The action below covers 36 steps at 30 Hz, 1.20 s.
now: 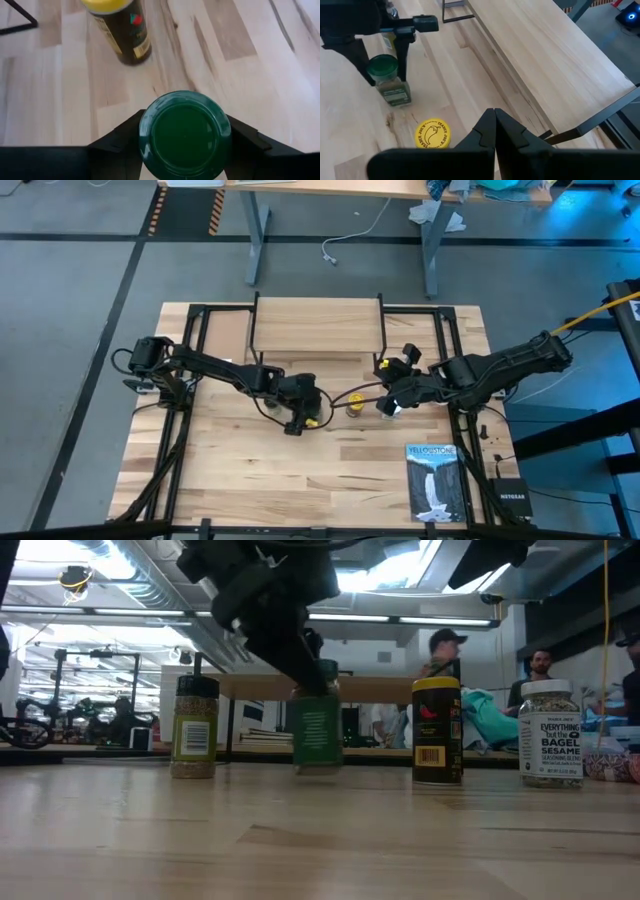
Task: Shelf spices
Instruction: Put the black seasoning bottle on the shelf
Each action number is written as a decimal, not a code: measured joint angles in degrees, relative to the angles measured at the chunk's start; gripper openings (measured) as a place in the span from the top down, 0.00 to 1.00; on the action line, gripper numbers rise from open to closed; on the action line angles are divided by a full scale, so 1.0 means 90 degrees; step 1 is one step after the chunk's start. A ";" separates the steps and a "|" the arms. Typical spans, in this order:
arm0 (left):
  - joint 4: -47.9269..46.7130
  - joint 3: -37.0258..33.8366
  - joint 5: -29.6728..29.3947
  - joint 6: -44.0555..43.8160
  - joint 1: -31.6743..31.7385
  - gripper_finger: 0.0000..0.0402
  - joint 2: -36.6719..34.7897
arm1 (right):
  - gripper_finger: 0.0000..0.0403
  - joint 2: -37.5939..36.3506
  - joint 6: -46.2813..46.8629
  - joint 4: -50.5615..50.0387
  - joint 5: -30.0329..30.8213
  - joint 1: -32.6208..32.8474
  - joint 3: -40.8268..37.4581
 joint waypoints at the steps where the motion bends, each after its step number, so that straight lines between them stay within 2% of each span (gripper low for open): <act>1: 0.0064 0.0000 -0.0001 -0.0002 0.0001 0.53 0.0000 | 1.00 0.0000 0.0000 0.0003 0.0006 0.0000 0.0000; 13: 0.1192 0.0000 0.0450 -0.0049 -0.0180 0.53 0.0248 | 1.00 0.0000 0.0000 0.0009 0.0027 -0.0002 0.0000; 23: 0.1143 0.0357 0.0472 0.0038 -0.0478 0.52 0.0782 | 1.00 0.0000 0.0000 0.0014 0.0032 -0.0002 0.0000; 29: 0.1155 0.0508 0.0487 0.0065 -0.0495 0.51 0.0792 | 1.00 0.0000 0.0029 0.0010 -0.0024 -0.0002 0.0000; 36: 0.1087 0.0515 0.0482 -0.0178 -0.0496 0.42 0.0789 | 1.00 0.0000 0.0005 0.0005 -0.0038 -0.0002 0.0000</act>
